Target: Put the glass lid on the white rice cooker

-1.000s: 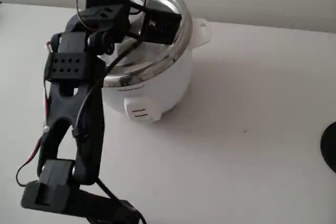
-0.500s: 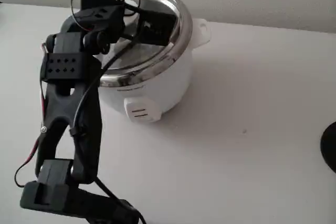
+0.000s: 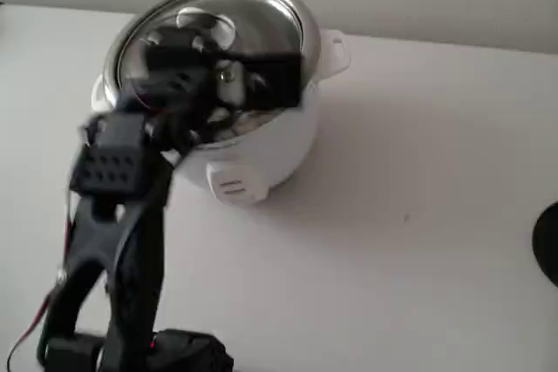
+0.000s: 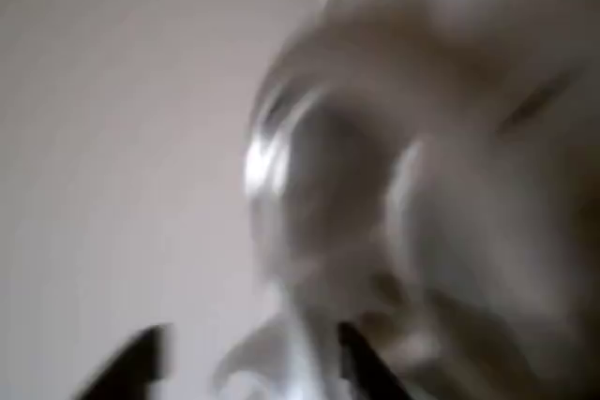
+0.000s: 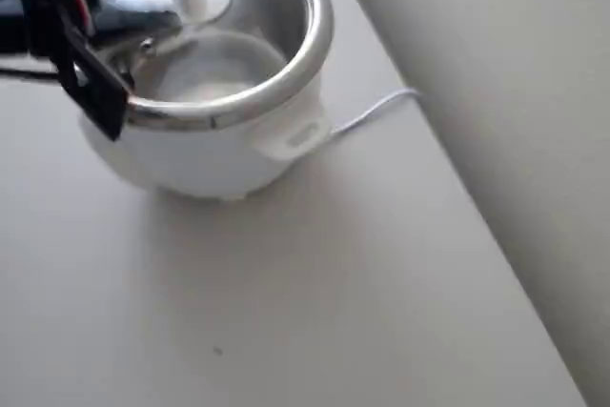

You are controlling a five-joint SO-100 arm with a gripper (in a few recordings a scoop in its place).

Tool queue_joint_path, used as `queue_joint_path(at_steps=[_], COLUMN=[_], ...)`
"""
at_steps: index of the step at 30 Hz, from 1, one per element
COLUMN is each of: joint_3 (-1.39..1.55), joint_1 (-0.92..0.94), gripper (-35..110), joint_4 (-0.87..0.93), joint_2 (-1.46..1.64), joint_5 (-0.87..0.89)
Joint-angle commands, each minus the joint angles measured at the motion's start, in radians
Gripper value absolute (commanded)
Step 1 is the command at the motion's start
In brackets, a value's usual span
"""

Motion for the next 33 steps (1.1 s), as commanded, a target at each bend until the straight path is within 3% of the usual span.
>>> queue_joint_path(at_steps=[1, 4, 9, 15, 24, 33], joint_3=[0.043, 0.046, 0.158, 0.621, 1.012, 1.149], joint_1=[0.028, 0.015, 0.006, 0.141, 0.132, 0.143], gripper=[35, 32, 0, 0, 0, 0], joint_4=[0.224, 0.374, 0.499, 0.449, 0.465, 0.471], joint_2=[0.302, 0.483, 0.741, 1.095, 1.097, 1.097], joint_5=[-0.075, -0.100, -0.249, -0.301, -0.264, -0.150])
